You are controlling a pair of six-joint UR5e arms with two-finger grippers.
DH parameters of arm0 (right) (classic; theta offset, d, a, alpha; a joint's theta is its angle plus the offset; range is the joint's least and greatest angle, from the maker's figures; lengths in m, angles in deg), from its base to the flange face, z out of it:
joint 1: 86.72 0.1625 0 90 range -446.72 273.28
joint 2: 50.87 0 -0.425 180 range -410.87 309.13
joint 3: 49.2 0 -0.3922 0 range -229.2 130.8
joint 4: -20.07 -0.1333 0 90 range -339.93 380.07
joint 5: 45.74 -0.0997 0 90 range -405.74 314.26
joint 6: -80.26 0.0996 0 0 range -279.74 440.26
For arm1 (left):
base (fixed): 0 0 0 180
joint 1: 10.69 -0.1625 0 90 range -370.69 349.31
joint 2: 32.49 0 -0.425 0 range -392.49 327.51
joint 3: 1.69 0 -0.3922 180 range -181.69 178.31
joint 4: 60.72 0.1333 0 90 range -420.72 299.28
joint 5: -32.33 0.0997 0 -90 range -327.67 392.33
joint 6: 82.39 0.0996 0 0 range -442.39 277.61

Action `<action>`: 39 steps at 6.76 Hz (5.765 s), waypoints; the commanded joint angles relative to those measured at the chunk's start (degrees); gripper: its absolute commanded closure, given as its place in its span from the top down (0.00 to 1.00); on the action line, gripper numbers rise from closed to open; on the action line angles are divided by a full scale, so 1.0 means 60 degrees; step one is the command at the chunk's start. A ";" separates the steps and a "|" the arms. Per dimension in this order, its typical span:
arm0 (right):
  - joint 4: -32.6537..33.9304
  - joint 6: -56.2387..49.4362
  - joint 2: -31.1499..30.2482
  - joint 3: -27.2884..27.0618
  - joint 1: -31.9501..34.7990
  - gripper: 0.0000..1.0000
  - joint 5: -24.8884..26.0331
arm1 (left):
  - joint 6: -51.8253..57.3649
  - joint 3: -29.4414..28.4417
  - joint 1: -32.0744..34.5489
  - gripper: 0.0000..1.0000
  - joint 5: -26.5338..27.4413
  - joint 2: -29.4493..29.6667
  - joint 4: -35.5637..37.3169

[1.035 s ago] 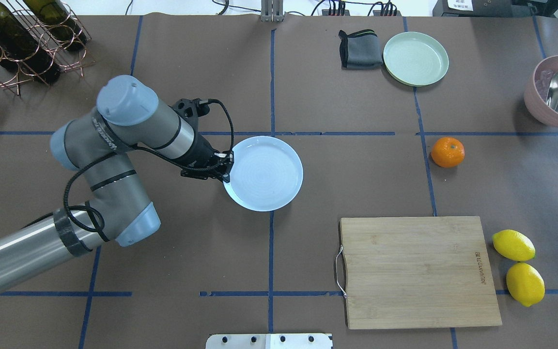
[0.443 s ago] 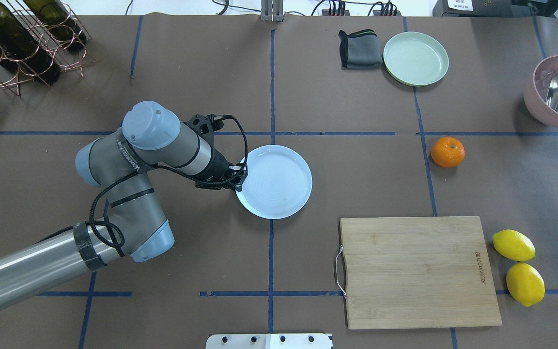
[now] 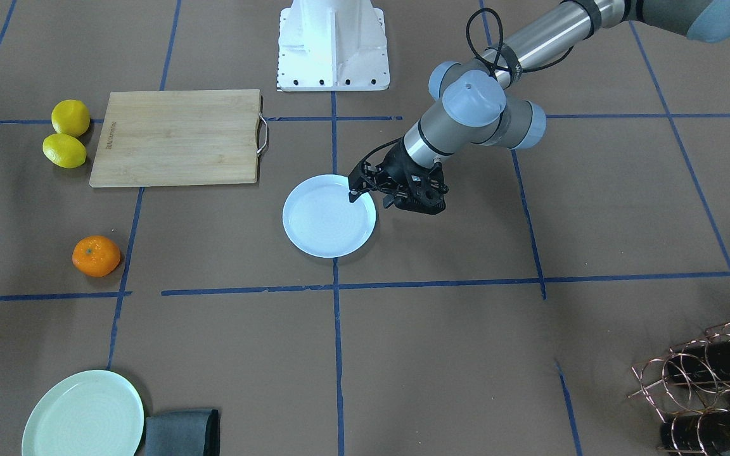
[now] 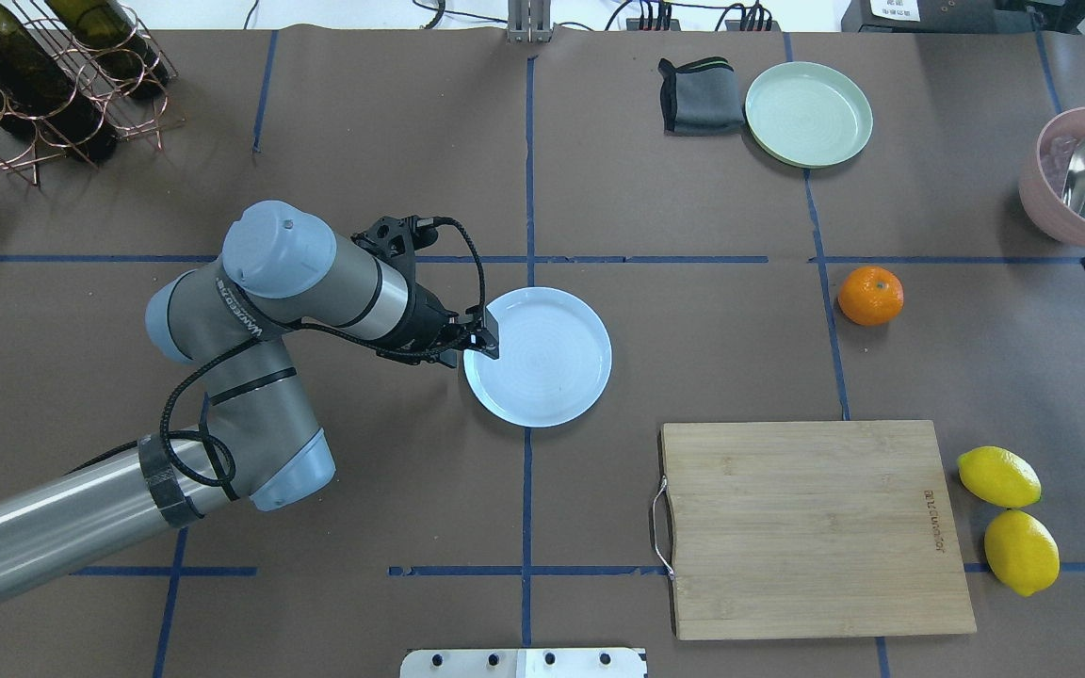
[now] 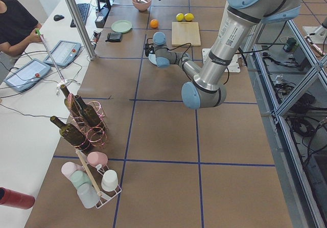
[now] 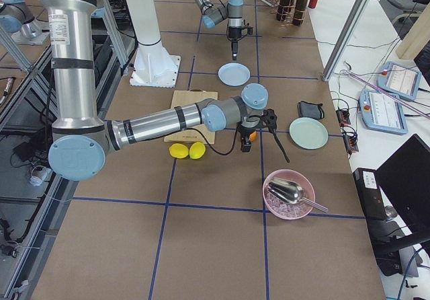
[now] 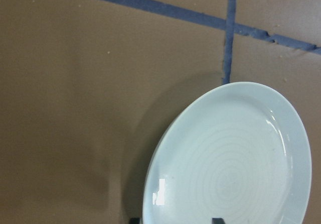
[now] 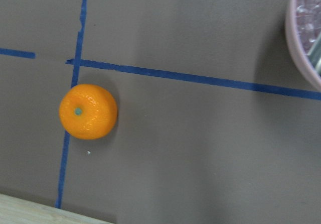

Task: Pick orange to plate
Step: 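Grasp the orange with the right gripper while the left gripper holds the plate, then carry the orange with the right gripper over the light blue plate, then release the orange onto the plate and lift the right gripper away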

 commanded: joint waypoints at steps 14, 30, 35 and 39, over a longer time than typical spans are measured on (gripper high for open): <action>-0.2471 0.4361 0.1833 0.2390 -0.3119 1.00 0.3533 | -0.0882 0.0423 0.0000 1.00 0.0012 -0.0287 -0.0043; -0.2383 1.0602 0.6550 0.3518 -0.6927 0.10 0.6684 | -0.0884 0.3426 0.0776 1.00 0.0027 -0.2382 -0.0029; -0.2309 1.0558 0.5184 0.1087 -0.6492 1.00 0.6264 | -0.0914 0.3499 0.1140 1.00 0.0027 -0.2556 0.0015; -0.2281 0.6858 0.1636 -0.0689 -0.1946 1.00 0.1391 | 0.2850 0.3279 0.1580 1.00 -0.0031 -0.4032 0.0205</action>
